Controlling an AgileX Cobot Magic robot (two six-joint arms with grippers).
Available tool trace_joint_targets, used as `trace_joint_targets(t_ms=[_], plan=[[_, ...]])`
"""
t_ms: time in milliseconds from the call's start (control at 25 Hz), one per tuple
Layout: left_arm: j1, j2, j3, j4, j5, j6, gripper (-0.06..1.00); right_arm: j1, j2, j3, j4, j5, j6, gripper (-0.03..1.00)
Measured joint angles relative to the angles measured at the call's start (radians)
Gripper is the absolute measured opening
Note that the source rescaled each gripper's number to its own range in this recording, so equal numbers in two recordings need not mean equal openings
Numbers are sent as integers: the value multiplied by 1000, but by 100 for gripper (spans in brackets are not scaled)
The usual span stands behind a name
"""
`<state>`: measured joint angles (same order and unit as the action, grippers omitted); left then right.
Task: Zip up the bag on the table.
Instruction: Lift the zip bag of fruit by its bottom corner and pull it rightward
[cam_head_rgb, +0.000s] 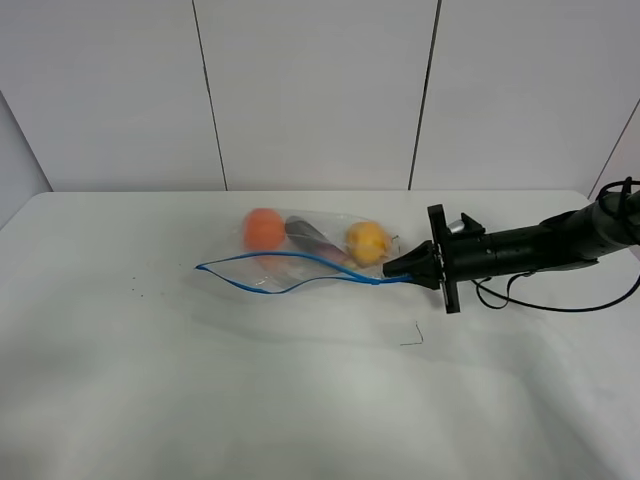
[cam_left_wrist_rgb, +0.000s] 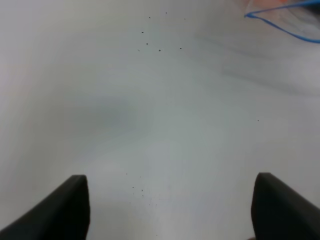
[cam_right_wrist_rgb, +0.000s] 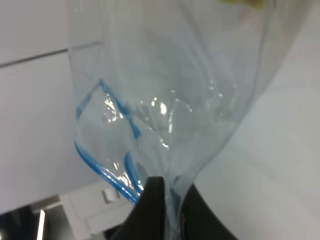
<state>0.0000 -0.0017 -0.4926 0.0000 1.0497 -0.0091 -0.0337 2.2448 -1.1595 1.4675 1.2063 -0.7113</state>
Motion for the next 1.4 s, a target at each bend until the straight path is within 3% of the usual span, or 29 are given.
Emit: trace_joint_targets(t_ms=[400, 1400], plan=[[0, 0, 0, 0, 0, 0, 100, 65, -38, 0, 102, -1, 65, 0], [0, 0, 0, 0, 0, 0, 100, 65, -82, 0, 121, -3, 77, 0]])
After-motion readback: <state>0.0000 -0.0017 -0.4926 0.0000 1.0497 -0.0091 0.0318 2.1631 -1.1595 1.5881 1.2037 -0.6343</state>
